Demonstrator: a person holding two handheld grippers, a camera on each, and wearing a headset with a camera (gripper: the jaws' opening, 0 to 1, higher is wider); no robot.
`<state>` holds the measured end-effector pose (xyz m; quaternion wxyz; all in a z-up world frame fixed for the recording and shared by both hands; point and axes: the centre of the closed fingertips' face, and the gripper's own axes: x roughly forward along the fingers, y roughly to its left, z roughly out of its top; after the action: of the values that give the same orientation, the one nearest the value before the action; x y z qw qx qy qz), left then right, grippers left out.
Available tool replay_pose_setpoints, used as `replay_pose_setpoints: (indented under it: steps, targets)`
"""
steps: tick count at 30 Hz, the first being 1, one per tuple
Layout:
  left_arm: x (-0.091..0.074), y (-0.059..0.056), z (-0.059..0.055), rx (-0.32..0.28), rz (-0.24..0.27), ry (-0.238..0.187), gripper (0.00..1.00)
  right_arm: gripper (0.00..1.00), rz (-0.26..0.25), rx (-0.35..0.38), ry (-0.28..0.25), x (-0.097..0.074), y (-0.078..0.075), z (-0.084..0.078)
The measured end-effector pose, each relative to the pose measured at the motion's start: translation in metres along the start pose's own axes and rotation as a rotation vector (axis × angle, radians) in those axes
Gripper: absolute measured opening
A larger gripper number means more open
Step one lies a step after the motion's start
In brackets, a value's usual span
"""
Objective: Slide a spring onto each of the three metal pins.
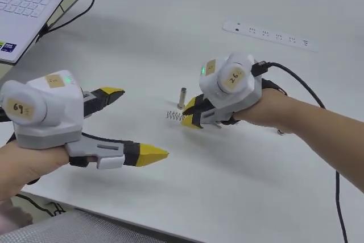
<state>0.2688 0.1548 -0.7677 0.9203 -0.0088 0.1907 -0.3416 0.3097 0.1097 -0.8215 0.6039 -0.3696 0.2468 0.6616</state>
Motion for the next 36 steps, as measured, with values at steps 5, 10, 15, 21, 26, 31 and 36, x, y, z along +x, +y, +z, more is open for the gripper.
replay_pose_setpoints:
  steps: [5,10,15,21,26,31,36]
  targets:
    - [0.002,-0.001,0.001,0.003,-0.007,0.002,0.95,0.08,-0.007,-0.005,-0.008,-0.011,0.003,-0.004]
    - [0.008,-0.007,0.002,0.008,-0.026,0.003,0.95,0.08,-0.018,0.007,-0.028,-0.024,0.008,-0.006]
    - [0.014,-0.016,0.004,0.015,-0.049,0.003,0.95,0.08,-0.025,0.0,-0.035,-0.034,0.013,-0.009]
    - [0.02,-0.025,0.006,0.021,-0.082,0.006,0.95,0.08,-0.03,-0.015,-0.04,-0.047,0.019,-0.01]
    - [0.026,-0.03,0.008,0.029,-0.105,0.008,0.94,0.08,-0.032,-0.03,-0.037,-0.055,0.024,-0.011]
    - [0.033,-0.038,0.009,0.041,-0.136,0.014,0.89,0.08,-0.034,-0.023,-0.039,-0.06,0.029,-0.015]
    - [0.043,-0.048,0.012,0.061,-0.177,0.015,0.8,0.08,-0.03,-0.022,-0.038,-0.065,0.037,-0.019]
